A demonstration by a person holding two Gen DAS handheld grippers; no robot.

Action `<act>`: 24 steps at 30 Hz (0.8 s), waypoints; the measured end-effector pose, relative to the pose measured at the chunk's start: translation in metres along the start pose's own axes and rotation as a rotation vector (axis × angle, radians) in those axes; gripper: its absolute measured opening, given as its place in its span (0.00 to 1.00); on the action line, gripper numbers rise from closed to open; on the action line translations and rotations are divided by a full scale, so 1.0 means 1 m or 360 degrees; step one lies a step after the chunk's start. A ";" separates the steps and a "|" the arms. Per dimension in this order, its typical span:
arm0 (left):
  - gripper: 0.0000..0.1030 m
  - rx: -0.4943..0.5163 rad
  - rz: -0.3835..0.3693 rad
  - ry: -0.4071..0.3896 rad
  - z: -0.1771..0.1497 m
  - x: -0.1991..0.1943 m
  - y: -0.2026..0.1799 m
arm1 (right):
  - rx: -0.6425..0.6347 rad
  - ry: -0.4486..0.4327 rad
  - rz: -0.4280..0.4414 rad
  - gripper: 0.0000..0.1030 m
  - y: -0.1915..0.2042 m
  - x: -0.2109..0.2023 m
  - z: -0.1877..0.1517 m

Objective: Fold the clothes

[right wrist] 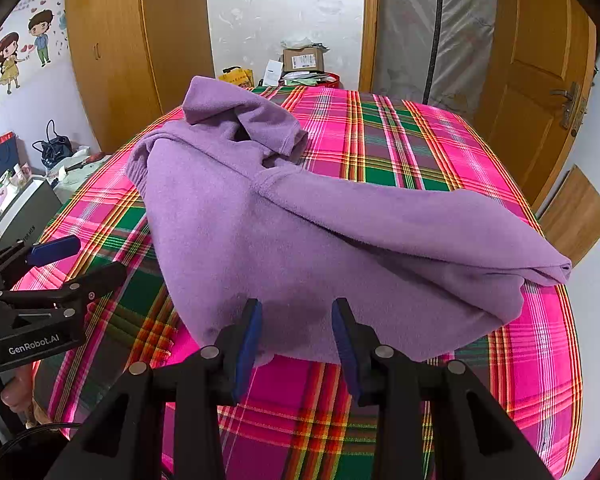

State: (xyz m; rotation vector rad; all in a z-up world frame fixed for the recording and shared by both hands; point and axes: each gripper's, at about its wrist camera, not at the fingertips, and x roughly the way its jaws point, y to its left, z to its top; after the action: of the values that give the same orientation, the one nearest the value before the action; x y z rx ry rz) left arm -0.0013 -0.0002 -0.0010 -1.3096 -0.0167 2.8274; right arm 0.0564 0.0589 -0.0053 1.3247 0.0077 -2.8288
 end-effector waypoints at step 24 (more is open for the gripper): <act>0.79 0.0037 -0.0014 0.0008 0.003 0.001 -0.008 | -0.0012 0.0003 -0.0004 0.36 0.001 0.001 0.002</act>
State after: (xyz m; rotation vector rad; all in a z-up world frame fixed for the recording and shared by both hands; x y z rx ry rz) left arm -0.0042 0.0079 -0.0001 -1.3086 0.0103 2.8083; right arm 0.0544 0.0576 -0.0048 1.3269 0.0204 -2.8265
